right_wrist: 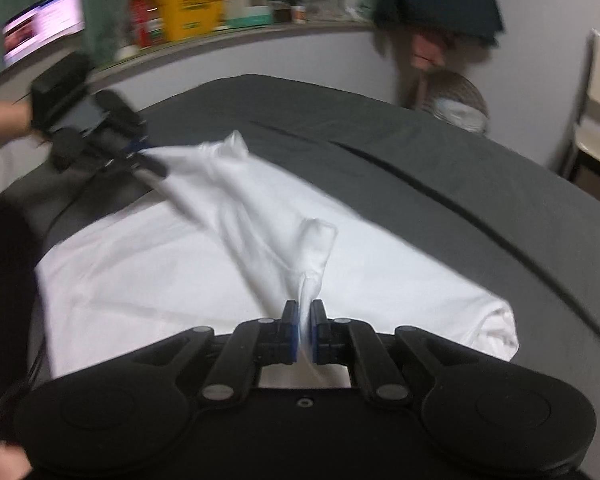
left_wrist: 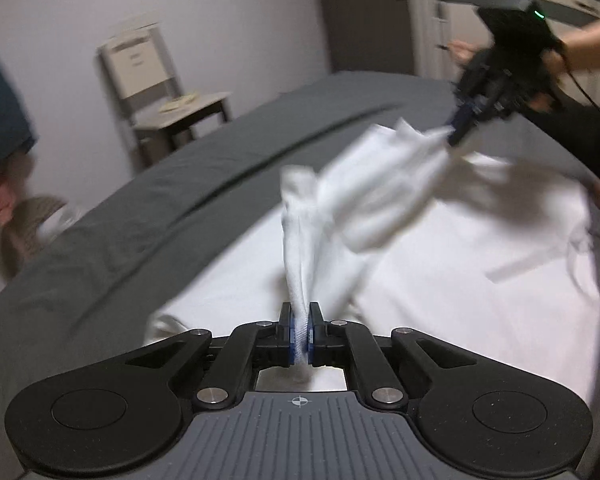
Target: Fold clothes
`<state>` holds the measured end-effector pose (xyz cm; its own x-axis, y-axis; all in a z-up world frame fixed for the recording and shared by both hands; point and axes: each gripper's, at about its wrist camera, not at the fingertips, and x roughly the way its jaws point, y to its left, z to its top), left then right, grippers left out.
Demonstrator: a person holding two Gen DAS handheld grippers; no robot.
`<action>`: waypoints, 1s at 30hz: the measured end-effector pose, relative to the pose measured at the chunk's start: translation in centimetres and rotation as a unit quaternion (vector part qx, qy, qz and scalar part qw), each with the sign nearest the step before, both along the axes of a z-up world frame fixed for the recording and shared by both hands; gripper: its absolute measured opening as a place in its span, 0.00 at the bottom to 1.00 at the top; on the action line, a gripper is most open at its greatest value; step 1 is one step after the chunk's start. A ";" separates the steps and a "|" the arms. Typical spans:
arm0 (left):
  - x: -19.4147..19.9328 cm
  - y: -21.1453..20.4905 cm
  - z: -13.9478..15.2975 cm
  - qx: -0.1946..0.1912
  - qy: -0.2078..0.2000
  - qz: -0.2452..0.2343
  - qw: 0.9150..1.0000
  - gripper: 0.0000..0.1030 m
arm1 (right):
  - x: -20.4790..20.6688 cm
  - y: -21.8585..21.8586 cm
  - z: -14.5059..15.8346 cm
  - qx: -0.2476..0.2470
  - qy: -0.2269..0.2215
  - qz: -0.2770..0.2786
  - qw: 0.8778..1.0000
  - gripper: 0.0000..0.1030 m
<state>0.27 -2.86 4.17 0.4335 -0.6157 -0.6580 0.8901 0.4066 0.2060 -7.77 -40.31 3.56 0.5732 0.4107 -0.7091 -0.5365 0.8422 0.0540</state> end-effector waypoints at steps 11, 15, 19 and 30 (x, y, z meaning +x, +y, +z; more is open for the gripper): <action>-3.4 -0.7 -2.4 0.083 0.009 -0.019 0.996 0.11 | -4.7 0.1 -4.1 -0.036 0.043 -0.017 0.998 0.22; -4.2 -0.4 -1.4 0.078 0.005 -0.034 0.996 0.20 | -5.4 0.4 -2.7 -0.024 0.032 -0.006 0.999 0.32; -5.0 -0.8 -0.7 0.061 0.014 -0.045 0.997 0.20 | -5.7 1.0 -1.6 0.001 0.030 0.004 1.000 0.34; -6.1 -6.8 -2.3 0.063 0.031 -0.080 0.994 0.20 | -5.2 7.3 -4.7 -0.106 0.031 0.075 0.991 0.21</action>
